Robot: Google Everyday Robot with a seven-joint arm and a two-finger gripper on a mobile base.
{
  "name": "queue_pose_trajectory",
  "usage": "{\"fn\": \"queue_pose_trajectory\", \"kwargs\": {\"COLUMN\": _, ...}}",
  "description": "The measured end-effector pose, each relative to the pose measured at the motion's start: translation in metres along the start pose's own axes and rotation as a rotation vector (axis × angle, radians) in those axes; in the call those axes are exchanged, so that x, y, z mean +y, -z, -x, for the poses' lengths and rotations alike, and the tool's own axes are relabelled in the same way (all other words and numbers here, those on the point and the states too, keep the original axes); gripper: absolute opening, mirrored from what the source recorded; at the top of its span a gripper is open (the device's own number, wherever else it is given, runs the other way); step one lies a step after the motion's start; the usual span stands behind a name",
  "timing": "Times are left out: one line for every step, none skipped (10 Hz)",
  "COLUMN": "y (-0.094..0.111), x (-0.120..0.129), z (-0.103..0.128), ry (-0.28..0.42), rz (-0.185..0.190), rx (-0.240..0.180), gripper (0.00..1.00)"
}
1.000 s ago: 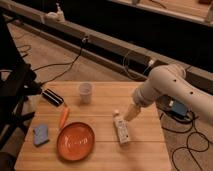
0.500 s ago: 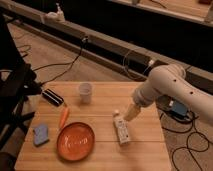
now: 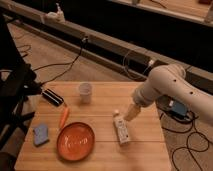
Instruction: Pick up the ceramic cup
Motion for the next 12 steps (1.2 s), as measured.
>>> {"fn": "queue_pose_trajectory", "kwargs": {"y": -0.001, "x": -0.005, "z": 0.006, "ry": 0.015, "rz": -0.012, "rx": 0.001, "gripper": 0.80}}
{"fn": "queue_pose_trajectory", "kwargs": {"y": -0.002, "x": -0.013, "z": 0.017, "ry": 0.045, "rz": -0.031, "rx": 0.005, "gripper": 0.80}}
{"fn": "queue_pose_trajectory", "kwargs": {"y": -0.003, "x": -0.019, "z": 0.025, "ry": 0.064, "rz": -0.042, "rx": 0.010, "gripper": 0.80}}
{"fn": "queue_pose_trajectory", "kwargs": {"y": -0.007, "x": -0.028, "z": 0.038, "ry": 0.094, "rz": -0.053, "rx": 0.019, "gripper": 0.80}}
{"fn": "queue_pose_trajectory", "kwargs": {"y": -0.013, "x": -0.037, "z": 0.054, "ry": 0.126, "rz": -0.059, "rx": 0.029, "gripper": 0.80}}
{"fn": "queue_pose_trajectory", "kwargs": {"y": -0.021, "x": -0.047, "z": 0.075, "ry": 0.162, "rz": -0.064, "rx": 0.035, "gripper": 0.80}}
{"fn": "queue_pose_trajectory", "kwargs": {"y": -0.027, "x": -0.053, "z": 0.089, "ry": 0.185, "rz": -0.064, "rx": 0.035, "gripper": 0.80}}
{"fn": "queue_pose_trajectory", "kwargs": {"y": -0.033, "x": -0.061, "z": 0.109, "ry": 0.211, "rz": -0.066, "rx": 0.030, "gripper": 0.80}}
{"fn": "queue_pose_trajectory", "kwargs": {"y": -0.040, "x": -0.068, "z": 0.133, "ry": 0.243, "rz": -0.064, "rx": 0.015, "gripper": 0.80}}
{"fn": "queue_pose_trajectory", "kwargs": {"y": -0.045, "x": -0.072, "z": 0.149, "ry": 0.264, "rz": -0.060, "rx": 0.002, "gripper": 0.80}}
{"fn": "queue_pose_trajectory", "kwargs": {"y": -0.054, "x": -0.075, "z": 0.169, "ry": 0.290, "rz": -0.051, "rx": -0.017, "gripper": 0.80}}
{"fn": "queue_pose_trajectory", "kwargs": {"y": -0.068, "x": -0.075, "z": 0.189, "ry": 0.316, "rz": -0.030, "rx": -0.033, "gripper": 0.80}}
